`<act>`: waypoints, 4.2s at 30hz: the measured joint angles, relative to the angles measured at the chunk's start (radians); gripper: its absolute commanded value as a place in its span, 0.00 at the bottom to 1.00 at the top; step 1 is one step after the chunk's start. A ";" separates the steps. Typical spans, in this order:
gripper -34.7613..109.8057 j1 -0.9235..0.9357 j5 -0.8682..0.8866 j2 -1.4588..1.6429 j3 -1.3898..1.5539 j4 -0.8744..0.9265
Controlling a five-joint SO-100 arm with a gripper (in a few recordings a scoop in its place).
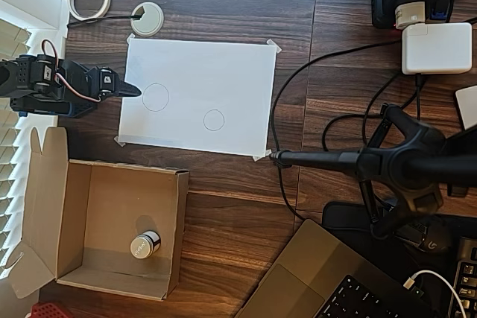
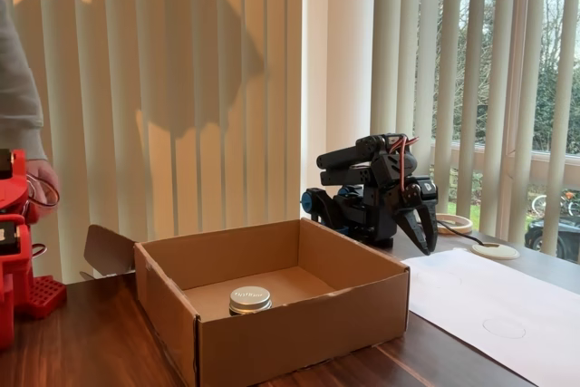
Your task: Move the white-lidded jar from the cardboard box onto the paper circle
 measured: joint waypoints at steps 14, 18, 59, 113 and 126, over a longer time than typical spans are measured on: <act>0.24 0.000 0.000 0.000 0.000 0.000; 0.24 0.000 0.000 0.000 0.000 0.000; 0.24 0.000 0.000 0.000 0.000 0.000; 0.42 0.528 -0.985 -0.788 -0.753 -0.709; 0.45 0.959 -1.246 -1.634 -1.289 -1.022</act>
